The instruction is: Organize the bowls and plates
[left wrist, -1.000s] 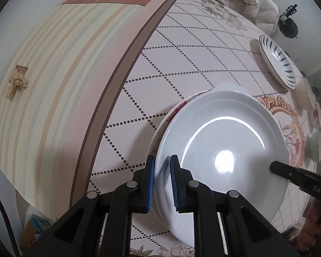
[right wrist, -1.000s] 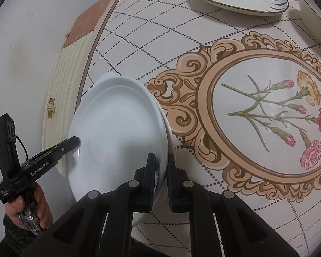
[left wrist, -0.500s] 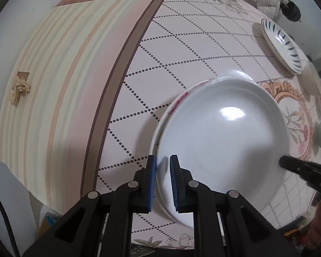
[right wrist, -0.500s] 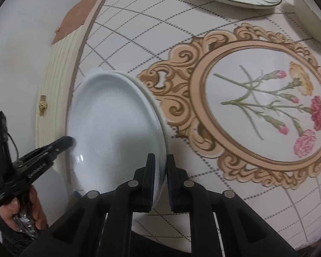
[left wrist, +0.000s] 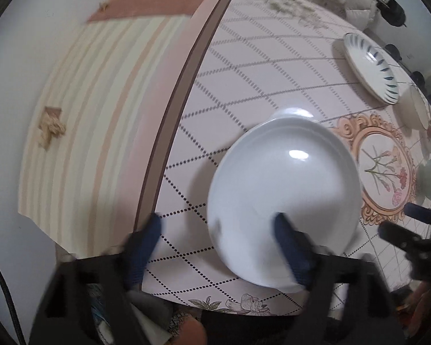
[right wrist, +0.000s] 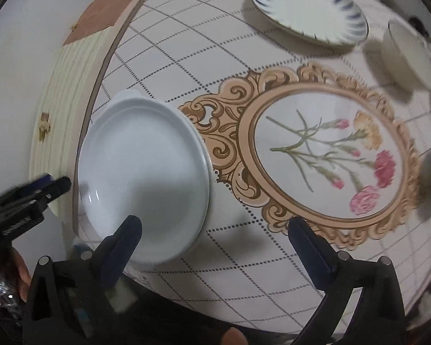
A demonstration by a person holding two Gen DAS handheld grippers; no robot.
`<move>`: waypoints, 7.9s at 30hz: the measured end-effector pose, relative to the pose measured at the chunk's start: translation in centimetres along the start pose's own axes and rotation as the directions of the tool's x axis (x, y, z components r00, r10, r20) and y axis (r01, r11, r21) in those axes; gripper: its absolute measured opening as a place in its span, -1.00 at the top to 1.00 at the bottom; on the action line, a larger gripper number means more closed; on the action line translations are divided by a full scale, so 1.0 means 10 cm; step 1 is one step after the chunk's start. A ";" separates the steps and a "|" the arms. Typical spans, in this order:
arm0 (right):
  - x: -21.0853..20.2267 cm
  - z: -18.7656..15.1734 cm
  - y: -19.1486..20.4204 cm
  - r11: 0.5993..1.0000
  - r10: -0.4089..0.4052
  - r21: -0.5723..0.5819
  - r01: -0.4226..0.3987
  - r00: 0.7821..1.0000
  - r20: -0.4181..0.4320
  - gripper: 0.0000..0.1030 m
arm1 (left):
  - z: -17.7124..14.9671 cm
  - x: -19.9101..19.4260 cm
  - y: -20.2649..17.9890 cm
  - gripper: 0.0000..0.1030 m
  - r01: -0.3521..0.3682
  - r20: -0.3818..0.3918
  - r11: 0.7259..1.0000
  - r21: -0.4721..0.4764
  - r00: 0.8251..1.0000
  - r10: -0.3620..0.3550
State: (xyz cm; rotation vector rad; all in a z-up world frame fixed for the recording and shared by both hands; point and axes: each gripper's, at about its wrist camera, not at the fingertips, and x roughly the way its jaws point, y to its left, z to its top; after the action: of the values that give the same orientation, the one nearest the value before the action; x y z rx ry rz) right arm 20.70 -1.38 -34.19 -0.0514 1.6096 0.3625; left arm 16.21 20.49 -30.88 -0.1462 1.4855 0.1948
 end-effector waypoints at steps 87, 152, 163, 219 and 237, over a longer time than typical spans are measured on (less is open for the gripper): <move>0.61 1.61 -2.21 0.812 0.342 0.456 -0.365 0.930 0.134 0.72 | 2.47 1.12 -2.08 0.55 0.217 -0.122 0.894 0.393 0.976 -0.183; 0.34 -0.03 -0.30 0.926 0.309 0.241 -0.290 0.950 -0.043 0.74 | 0.41 0.57 -0.16 0.68 0.151 -0.145 0.961 0.232 0.982 -0.120; 0.51 0.02 -0.18 0.939 0.280 0.227 -0.257 0.957 -0.076 0.73 | 0.36 0.73 -0.20 0.68 0.118 -0.169 0.966 0.231 0.982 -0.080; -1.45 -0.74 0.33 0.981 -0.133 0.170 0.098 0.969 0.210 -1.00 | -0.25 -1.17 -0.64 -0.75 0.024 0.180 0.972 0.233 0.981 -0.067; -2.63 -1.54 0.30 0.987 -0.151 0.108 0.115 0.888 0.434 -1.00 | -0.97 -2.19 -0.76 -0.99 0.015 0.382 0.997 0.070 0.923 -0.041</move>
State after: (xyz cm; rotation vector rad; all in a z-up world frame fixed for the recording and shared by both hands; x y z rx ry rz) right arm 7.14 -7.47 -7.38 -0.0168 1.1592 0.1841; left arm 6.85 10.07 -9.98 -0.0705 1.0958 0.1416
